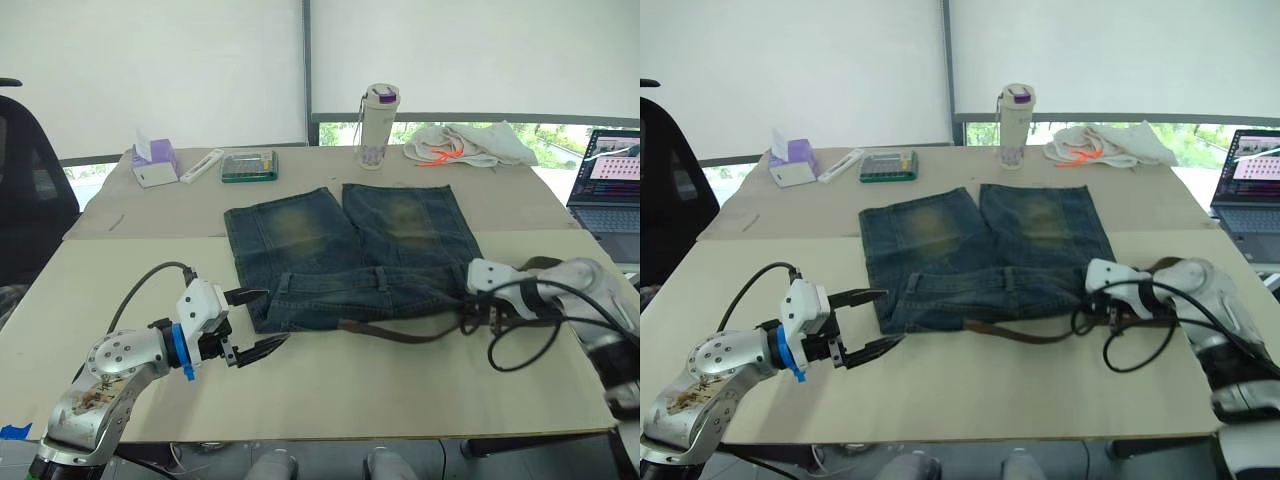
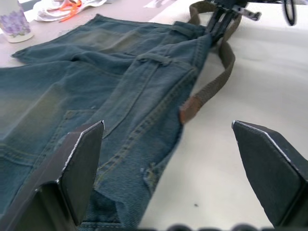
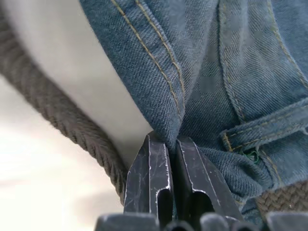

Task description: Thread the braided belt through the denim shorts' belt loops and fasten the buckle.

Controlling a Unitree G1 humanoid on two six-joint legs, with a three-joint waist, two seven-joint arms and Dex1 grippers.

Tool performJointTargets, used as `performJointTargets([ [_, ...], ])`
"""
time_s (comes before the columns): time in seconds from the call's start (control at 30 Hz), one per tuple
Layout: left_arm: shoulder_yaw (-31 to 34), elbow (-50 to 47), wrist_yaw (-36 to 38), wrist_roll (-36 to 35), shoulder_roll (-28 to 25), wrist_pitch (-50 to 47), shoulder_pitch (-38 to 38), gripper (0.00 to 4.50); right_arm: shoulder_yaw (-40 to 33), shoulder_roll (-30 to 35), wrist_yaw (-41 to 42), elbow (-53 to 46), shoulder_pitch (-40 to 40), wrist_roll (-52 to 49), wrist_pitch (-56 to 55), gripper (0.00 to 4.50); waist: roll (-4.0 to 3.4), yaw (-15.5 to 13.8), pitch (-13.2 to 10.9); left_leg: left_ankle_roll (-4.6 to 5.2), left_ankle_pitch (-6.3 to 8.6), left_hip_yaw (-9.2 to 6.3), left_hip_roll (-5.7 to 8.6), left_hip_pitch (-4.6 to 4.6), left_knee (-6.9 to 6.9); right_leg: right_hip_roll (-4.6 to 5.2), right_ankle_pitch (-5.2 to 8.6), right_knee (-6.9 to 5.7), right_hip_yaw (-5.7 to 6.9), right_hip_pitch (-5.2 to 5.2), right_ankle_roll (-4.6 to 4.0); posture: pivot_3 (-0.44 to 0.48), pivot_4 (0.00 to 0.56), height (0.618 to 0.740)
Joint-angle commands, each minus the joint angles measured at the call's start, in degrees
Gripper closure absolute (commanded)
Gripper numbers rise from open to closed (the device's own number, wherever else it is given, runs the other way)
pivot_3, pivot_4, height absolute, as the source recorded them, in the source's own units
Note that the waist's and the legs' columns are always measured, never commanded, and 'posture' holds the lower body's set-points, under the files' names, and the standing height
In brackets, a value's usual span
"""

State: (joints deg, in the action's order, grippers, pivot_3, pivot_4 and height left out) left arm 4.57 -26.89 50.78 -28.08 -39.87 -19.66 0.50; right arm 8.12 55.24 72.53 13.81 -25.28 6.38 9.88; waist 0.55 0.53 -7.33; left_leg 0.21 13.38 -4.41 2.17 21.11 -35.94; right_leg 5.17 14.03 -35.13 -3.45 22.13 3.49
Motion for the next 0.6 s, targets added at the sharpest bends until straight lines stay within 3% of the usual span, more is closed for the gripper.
performJointTargets([
  [0.03,0.31,-1.12,0.44,-0.21,-0.18,0.83,-0.95,0.0,-3.18,3.65,1.43,-6.62,4.45,-2.64,4.44,4.48,0.01,0.01,-0.01,0.0,0.0,0.02,0.0,-0.02,-0.01,0.0,0.01,0.0,0.0,-0.01,0.01,0.0,0.15,0.74],
  [0.13,-0.08,-1.13,0.51,-0.28,-0.27,0.5,-1.55,0.0,-5.99,5.9,1.03,-10.28,8.4,-4.84,5.7,4.48,0.02,-0.29,-0.01,0.0,0.0,0.03,0.02,0.01,-0.01,0.02,0.03,0.01,0.01,0.0,0.04,0.0,0.15,0.74],
  [0.33,-0.53,-0.67,1.46,-0.43,-0.58,0.36,-1.96,0.0,-10.3,7.21,-1.11,-10.3,8.51,-8.23,3.7,2.4,0.04,0.02,-0.02,0.0,0.0,0.11,0.0,0.0,-0.05,0.01,0.02,0.01,-0.01,-0.01,0.04,0.0,0.15,0.74],
  [0.53,-0.52,0.17,3.21,-0.27,-1.43,0.48,-2.3,0.0,-15.58,9.23,4.25,-20.3,6.51,-20.93,18.94,0.33,0.01,0.28,-0.04,0.01,0.0,0.1,-0.09,0.0,-0.01,-0.08,0.02,-0.01,-0.01,0.01,0.03,0.0,0.15,0.74],
  [0.6,-1.02,0.19,4.0,-0.12,-1.73,0.53,-2.24,0.0,-15.24,8.82,5.71,-28.27,7.24,-27.56,25.69,0.33,0.01,0.21,-0.04,0.01,0.01,0.05,-0.09,0.02,-0.01,-0.07,0.02,0.0,-0.01,0.01,0.03,0.0,0.15,0.74],
])
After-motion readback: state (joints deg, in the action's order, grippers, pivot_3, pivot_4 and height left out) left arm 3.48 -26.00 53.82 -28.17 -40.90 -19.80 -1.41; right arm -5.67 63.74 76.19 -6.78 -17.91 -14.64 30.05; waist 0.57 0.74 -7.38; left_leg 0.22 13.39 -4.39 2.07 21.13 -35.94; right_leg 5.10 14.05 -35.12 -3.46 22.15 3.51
